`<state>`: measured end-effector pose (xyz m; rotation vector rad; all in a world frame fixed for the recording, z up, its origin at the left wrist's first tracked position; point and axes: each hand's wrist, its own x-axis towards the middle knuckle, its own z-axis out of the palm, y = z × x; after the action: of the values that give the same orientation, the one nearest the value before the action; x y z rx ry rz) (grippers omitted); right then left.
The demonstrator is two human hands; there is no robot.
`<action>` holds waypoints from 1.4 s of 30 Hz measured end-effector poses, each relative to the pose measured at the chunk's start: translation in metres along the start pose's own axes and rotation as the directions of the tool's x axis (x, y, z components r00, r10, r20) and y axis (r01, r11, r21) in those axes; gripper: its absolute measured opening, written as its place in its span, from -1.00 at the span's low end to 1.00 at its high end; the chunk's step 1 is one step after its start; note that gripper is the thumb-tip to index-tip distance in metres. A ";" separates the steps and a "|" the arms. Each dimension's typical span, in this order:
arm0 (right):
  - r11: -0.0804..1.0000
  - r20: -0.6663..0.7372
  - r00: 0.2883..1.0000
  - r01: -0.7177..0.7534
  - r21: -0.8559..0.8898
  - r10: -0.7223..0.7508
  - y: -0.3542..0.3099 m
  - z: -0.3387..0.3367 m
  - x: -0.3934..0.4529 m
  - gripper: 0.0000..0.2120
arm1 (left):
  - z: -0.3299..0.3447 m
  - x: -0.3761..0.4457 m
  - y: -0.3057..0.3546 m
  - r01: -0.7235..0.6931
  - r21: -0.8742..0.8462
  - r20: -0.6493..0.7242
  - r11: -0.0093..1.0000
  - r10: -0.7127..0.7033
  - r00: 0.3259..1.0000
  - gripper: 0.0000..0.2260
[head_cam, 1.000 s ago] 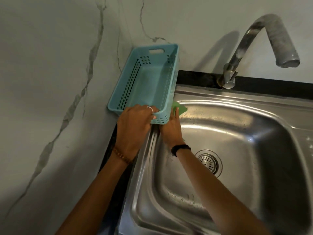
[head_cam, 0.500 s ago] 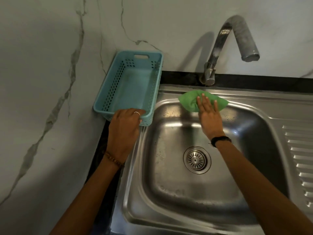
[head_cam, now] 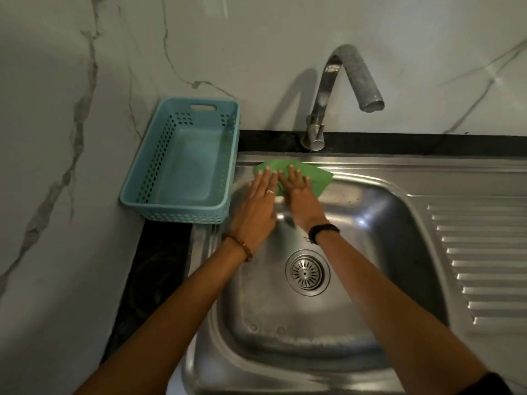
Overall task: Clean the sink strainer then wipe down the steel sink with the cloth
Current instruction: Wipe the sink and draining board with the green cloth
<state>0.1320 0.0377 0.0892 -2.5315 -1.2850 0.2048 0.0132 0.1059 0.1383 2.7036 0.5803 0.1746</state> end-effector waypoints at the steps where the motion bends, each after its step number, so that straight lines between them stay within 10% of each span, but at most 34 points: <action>1: 0.998 -0.004 0.999 0.031 -0.055 -0.032 0.001 0.002 0.001 -0.38 | 0.002 0.009 -0.005 0.021 0.052 0.010 0.998 -0.022 1.000 -0.31; 11: 0.885 -0.028 0.965 -0.251 -0.393 0.261 0.131 -0.048 -0.047 -0.41 | 0.020 0.040 -0.007 0.198 0.154 0.139 0.968 -0.220 0.966 -0.34; 18: 0.878 0.111 0.964 -0.167 -0.449 0.240 0.167 -0.069 -0.126 -0.48 | 0.052 -0.036 0.051 0.144 0.123 0.190 0.982 -0.166 0.968 -0.32; 30: 0.939 0.446 0.836 -0.218 -0.266 0.320 0.103 -0.093 -0.288 -0.43 | 0.046 -0.209 0.076 0.506 -0.197 0.188 0.840 -0.474 0.860 -0.47; 42: 0.998 0.516 0.855 -0.060 0.007 0.047 -0.067 -0.034 -0.262 -0.47 | -0.008 -0.231 0.047 0.400 -0.696 -0.098 0.595 -0.632 0.769 -0.64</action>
<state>-0.0658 -0.1428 0.1414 -2.5858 -1.3689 0.9650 -0.1807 -0.0278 0.1530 1.7320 1.1587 0.5710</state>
